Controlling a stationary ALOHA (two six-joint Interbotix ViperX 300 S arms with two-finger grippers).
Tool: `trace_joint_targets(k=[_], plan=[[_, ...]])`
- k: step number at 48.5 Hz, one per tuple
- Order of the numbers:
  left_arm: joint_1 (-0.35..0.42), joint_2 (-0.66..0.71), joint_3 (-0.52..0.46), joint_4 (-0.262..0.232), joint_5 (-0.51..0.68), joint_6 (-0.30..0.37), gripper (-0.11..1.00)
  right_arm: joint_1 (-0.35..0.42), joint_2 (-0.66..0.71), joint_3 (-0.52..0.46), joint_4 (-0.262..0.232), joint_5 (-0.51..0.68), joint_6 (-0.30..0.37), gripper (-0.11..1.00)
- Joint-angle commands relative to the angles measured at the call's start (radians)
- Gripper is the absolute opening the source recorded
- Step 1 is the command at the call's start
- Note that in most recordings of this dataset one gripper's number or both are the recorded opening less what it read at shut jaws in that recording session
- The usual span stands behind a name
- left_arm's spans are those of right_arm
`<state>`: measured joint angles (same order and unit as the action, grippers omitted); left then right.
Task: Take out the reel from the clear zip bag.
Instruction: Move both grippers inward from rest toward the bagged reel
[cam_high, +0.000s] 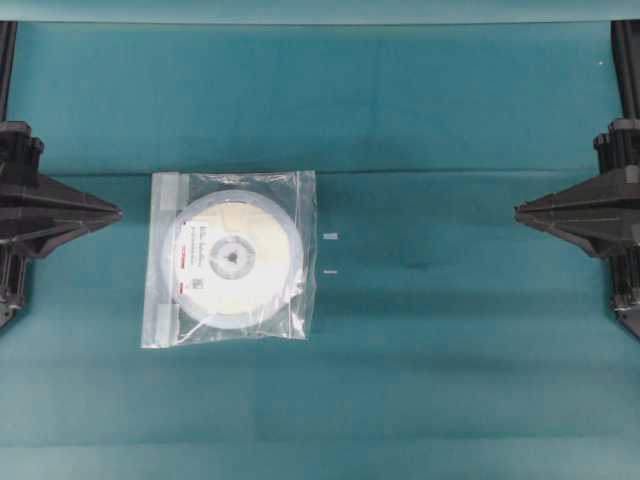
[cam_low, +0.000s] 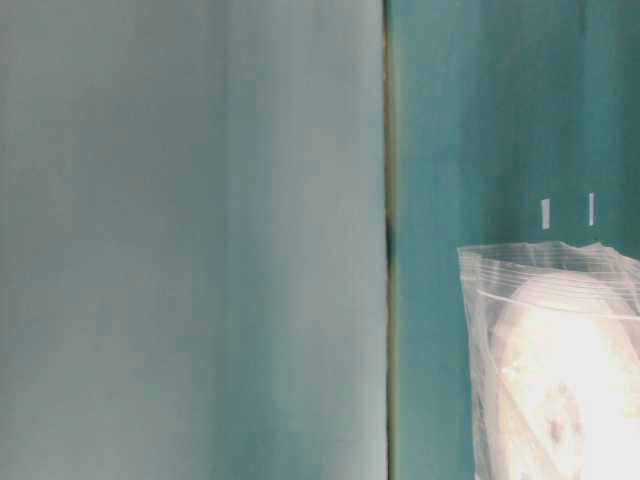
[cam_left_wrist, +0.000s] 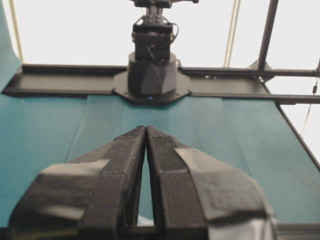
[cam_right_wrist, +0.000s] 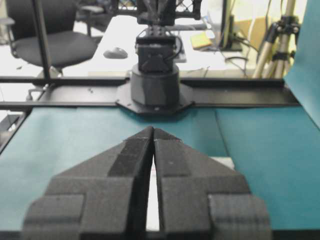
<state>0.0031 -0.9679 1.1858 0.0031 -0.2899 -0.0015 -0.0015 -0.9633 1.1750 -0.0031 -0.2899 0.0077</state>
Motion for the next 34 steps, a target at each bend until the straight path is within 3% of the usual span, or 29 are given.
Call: trace_joint_targets(k=[1, 4, 9, 17, 34], plan=[[-0.006, 0.055, -0.014, 0.006, 0.012, -0.058, 0.14, -0.008, 0.014, -0.015, 0.011, -0.008, 0.006, 0.08], [-0.006, 0.081, -0.02, 0.006, 0.009, -0.112, 0.09, -0.011, 0.032, -0.017, 0.043, 0.003, 0.023, 0.1], [-0.005, 0.109, -0.044, 0.008, 0.005, -0.199, -0.02, -0.018, 0.069, -0.025, 0.084, 0.011, 0.075, 0.0], [-0.006, 0.133, -0.077, 0.008, 0.021, -0.339, -0.02, -0.02, 0.132, -0.035, 0.106, 0.003, 0.17, 0.0], [0.032, 0.176, -0.069, 0.008, 0.158, -0.706, -0.02, -0.063, 0.341, -0.084, 0.183, 0.04, 0.43, 0.0]])
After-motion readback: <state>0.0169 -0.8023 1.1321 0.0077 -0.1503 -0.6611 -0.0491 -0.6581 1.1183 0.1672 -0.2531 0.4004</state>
